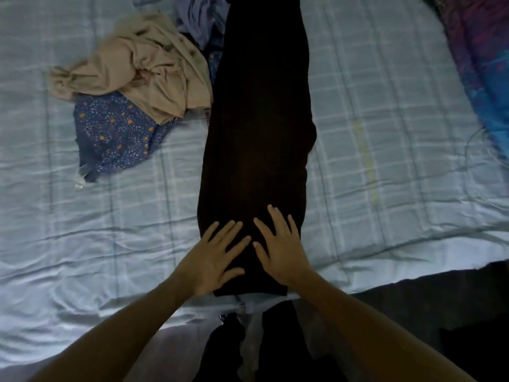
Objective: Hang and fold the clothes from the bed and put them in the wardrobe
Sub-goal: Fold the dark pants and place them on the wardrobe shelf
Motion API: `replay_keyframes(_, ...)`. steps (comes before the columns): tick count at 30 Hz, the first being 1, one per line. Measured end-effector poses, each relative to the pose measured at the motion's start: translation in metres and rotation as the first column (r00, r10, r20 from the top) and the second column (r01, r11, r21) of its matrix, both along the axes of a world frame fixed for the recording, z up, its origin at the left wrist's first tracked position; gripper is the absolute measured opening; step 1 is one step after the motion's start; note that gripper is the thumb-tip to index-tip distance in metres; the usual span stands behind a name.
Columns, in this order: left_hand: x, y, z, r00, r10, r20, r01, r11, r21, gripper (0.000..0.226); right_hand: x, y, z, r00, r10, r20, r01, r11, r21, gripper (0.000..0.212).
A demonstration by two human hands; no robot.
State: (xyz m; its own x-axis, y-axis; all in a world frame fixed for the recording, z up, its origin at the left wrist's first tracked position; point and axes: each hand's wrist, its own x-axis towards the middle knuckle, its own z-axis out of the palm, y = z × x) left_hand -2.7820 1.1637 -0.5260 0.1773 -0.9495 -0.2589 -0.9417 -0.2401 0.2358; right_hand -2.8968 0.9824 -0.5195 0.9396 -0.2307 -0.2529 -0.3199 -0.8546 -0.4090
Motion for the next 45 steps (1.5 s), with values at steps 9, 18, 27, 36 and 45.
replay_keyframes(9,-0.025,0.021,-0.016,0.998,-0.033,0.058,0.028,0.996,0.084,0.111,-0.063,0.029,-0.006,0.923,0.267,-0.278,-0.334,0.914,-0.229,0.12)
replay_keyframes(18,-0.028,0.025,-0.003,0.995,0.088,-0.036,-0.086,0.995,0.054,0.113,-0.024,-0.006,0.021,0.994,0.047,-0.099,-0.04,0.997,0.072,0.058)
replay_keyframes(27,-0.063,0.023,0.049,0.942,0.219,-0.254,-0.191,0.973,0.128,0.081,-0.044,0.006,0.086,0.913,0.103,-0.395,-0.042,0.986,0.161,0.051)
replay_keyframes(36,0.022,-0.054,0.17,0.697,0.45,-0.558,-0.393,0.891,0.229,0.057,-0.008,-0.058,0.169,0.87,-0.18,-0.46,0.374,0.848,0.375,0.017)
replay_keyframes(45,-0.007,-0.046,0.071,0.864,0.503,0.023,-0.47,0.822,-0.321,0.052,-0.029,-0.022,0.075,0.902,-0.228,0.367,0.264,0.963,-0.05,0.05)
